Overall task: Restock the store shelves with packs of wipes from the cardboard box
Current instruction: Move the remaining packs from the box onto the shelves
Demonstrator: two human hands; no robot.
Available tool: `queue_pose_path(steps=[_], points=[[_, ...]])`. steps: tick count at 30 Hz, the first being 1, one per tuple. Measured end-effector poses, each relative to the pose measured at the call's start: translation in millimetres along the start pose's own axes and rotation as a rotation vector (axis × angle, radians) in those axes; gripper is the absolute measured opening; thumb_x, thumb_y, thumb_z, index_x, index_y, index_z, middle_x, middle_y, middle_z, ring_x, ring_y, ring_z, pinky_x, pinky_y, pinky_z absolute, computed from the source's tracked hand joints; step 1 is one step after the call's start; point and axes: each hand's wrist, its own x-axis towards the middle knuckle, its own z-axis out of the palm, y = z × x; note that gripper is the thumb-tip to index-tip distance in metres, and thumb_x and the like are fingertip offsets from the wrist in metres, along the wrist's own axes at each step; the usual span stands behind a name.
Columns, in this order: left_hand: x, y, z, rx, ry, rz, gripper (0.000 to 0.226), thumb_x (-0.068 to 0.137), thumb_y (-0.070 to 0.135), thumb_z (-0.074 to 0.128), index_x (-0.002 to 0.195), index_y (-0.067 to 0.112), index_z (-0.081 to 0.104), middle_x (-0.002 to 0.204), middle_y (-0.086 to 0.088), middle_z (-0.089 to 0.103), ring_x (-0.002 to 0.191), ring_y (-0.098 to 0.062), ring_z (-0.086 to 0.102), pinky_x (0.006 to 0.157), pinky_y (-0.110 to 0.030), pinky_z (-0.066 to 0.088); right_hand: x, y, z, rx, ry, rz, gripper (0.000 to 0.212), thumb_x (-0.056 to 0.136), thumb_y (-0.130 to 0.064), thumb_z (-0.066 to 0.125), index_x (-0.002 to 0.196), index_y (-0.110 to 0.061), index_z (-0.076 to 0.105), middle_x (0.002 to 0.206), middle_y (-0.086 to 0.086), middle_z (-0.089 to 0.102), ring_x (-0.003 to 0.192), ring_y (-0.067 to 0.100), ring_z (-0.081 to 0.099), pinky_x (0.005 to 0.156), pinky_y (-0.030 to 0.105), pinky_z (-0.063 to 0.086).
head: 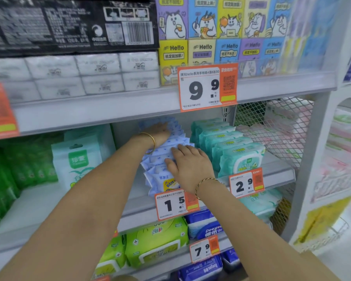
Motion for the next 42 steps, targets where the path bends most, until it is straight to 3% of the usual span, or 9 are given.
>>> queue_pose_path(steps=[5, 9, 12, 17, 24, 27, 30, 32, 42], points=[[-52.7, 2.7, 6.7, 0.088, -0.003, -0.014, 0.049, 0.094, 0.022, 0.021, 0.127, -0.005, 0.044, 0.137, -0.024, 0.042, 0.125, -0.036, 0.041, 0.102, -0.039, 0.037, -22.6, 14.3, -5.0, 0.339, 0.378, 0.089, 0.053, 0.090, -0.029, 0.030, 0.124, -0.001, 0.059, 0.133, 0.017, 0.055, 0.125, 0.032, 0.049, 0.111, 0.037, 0.034], [-77.4, 5.6, 20.7, 0.195, -0.046, -0.001, 0.060, 0.094, 0.036, 0.011, 0.149, 0.012, 0.016, 0.159, -0.012, 0.006, 0.147, -0.026, 0.006, 0.120, -0.042, 0.012, -33.8, 14.1, 4.3, 0.213, 0.193, 0.077, 0.042, 0.100, -0.021, 0.036, 0.138, -0.006, 0.044, 0.148, 0.011, 0.039, 0.140, 0.023, 0.031, 0.118, 0.028, 0.018], [-85.7, 10.7, 18.2, 0.153, -0.032, -0.030, 0.058, 0.095, 0.034, 0.011, 0.149, 0.012, 0.015, 0.159, -0.013, 0.007, 0.147, -0.025, 0.006, 0.120, -0.041, 0.012, -31.0, 11.0, 5.9, 0.146, 0.168, 0.112, 0.042, 0.101, -0.021, 0.034, 0.137, -0.004, 0.045, 0.147, 0.013, 0.040, 0.139, 0.026, 0.032, 0.117, 0.033, 0.021], [-142.3, 14.1, -1.2, -0.204, 0.358, 0.102, 0.047, 0.099, 0.021, 0.029, 0.144, 0.007, 0.032, 0.154, -0.015, 0.026, 0.144, -0.023, 0.021, 0.118, -0.029, 0.015, -27.1, -30.3, 2.9, 0.191, 0.474, 0.052, 0.040, 0.077, -0.008, 0.039, 0.103, 0.004, 0.068, 0.110, 0.023, 0.067, 0.103, 0.038, 0.065, 0.089, 0.051, 0.052], [-250.5, -55.7, -8.4, -0.477, 0.917, 0.031, 0.064, 0.079, 0.014, 0.044, 0.141, 0.005, 0.033, 0.154, -0.008, 0.022, 0.144, -0.014, 0.015, 0.112, -0.005, 0.003, -25.6, -137.7, 11.5, 0.914, 0.196, 0.071, 0.062, 0.081, 0.003, 0.058, 0.139, -0.002, 0.037, 0.138, 0.009, 0.047, 0.123, 0.018, 0.044, 0.110, 0.028, 0.030], [-250.0, -84.1, -19.3, -0.912, 0.774, -0.258, 0.070, 0.085, 0.012, 0.047, 0.148, 0.009, 0.017, 0.157, -0.005, 0.015, 0.145, -0.016, 0.014, 0.114, -0.018, 0.009, -12.1, -161.8, 20.1, 1.020, 0.014, 0.188, 0.067, 0.073, 0.001, 0.069, 0.132, -0.003, 0.039, 0.121, 0.002, 0.055, 0.108, 0.014, 0.051, 0.094, 0.027, 0.043], [-239.6, -101.6, -22.4, -1.389, 0.470, -0.418, 0.051, 0.081, 0.024, 0.048, 0.128, 0.005, 0.046, 0.130, -0.009, 0.051, 0.117, -0.026, 0.050, 0.095, -0.021, 0.041, -4.2, -172.6, 29.4, 1.051, -0.087, 0.275, 0.048, 0.070, 0.008, 0.067, 0.109, -0.009, 0.044, 0.103, 0.009, 0.062, 0.093, 0.020, 0.057, 0.076, 0.029, 0.050], [-240.5, -102.0, -17.4, -1.421, 0.387, -0.359, 0.050, 0.063, 0.017, 0.051, 0.110, -0.001, 0.052, 0.100, -0.013, 0.059, 0.087, -0.025, 0.057, 0.072, -0.023, 0.050, -1.3, -176.2, 39.0, 1.049, -0.071, 0.247, 0.053, 0.064, 0.010, 0.067, 0.110, -0.008, 0.049, 0.104, 0.009, 0.064, 0.095, 0.024, 0.062, 0.084, 0.039, 0.053], [-237.6, -107.6, -4.6, -1.400, 0.375, -0.186, 0.076, 0.043, -0.001, 0.039, 0.119, 0.009, 0.044, 0.105, -0.010, 0.058, 0.094, -0.021, 0.055, 0.071, -0.025, 0.045, -4.2, -174.5, 56.5, 0.951, 0.095, 0.157, 0.050, 0.070, 0.007, 0.067, 0.113, -0.013, 0.049, 0.098, -0.002, 0.060, 0.090, 0.015, 0.057, 0.062, 0.017, 0.042]])
